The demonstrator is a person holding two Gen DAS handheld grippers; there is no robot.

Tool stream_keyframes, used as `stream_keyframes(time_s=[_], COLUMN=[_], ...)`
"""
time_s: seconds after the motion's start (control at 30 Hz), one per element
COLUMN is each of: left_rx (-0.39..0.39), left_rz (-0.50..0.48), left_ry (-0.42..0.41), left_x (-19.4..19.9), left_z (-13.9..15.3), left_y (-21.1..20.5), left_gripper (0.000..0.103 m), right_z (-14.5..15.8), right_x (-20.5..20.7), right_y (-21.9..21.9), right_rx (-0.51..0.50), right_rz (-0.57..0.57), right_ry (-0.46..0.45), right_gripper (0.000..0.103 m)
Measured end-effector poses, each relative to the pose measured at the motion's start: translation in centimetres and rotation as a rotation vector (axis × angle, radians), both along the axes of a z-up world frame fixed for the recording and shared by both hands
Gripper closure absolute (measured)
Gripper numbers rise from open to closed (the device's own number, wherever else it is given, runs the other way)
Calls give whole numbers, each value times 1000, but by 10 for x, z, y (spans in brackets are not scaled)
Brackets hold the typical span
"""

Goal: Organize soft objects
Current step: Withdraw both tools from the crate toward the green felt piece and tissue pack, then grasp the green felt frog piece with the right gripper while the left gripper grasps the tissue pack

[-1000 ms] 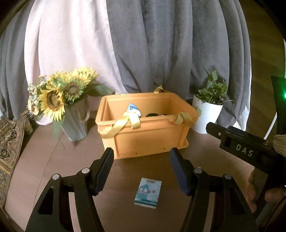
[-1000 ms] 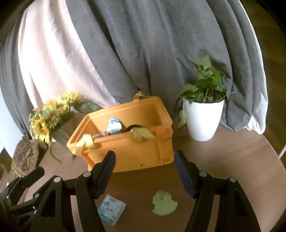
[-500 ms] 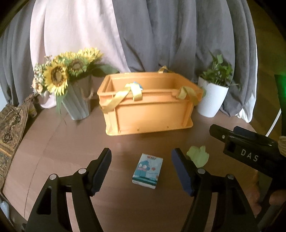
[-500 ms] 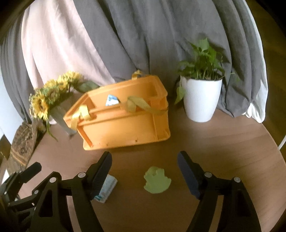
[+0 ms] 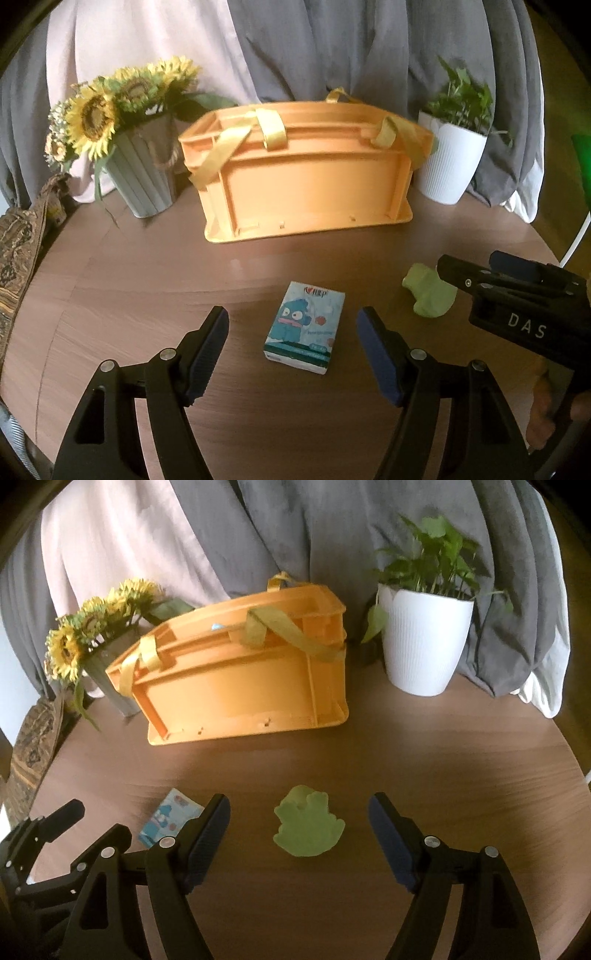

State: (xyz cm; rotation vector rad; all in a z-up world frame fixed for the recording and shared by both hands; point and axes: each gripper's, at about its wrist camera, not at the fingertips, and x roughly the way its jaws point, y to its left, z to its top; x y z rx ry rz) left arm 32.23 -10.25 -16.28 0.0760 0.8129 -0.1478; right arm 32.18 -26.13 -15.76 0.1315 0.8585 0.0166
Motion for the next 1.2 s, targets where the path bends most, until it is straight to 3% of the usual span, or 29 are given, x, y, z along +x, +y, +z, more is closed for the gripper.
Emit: stream_keyframes(time_s=[0.6, 1.03, 1.2], left_rx=[10, 11, 11], left_rz=[-23, -35, -39], left_ry=[85, 118, 114], left_x=[26, 38, 41], left_z=[-48, -64, -65], left_y=[-6, -12, -15], left_gripper=[31, 32, 34], right_z=[-51, -62, -64], right_x=[17, 22, 23], right_y=[-1, -3, -4], right_rx=[-4, -14, -11], right_rz=[9, 17, 10], right_ry=[71, 81, 80], right_gripper=[25, 25, 35])
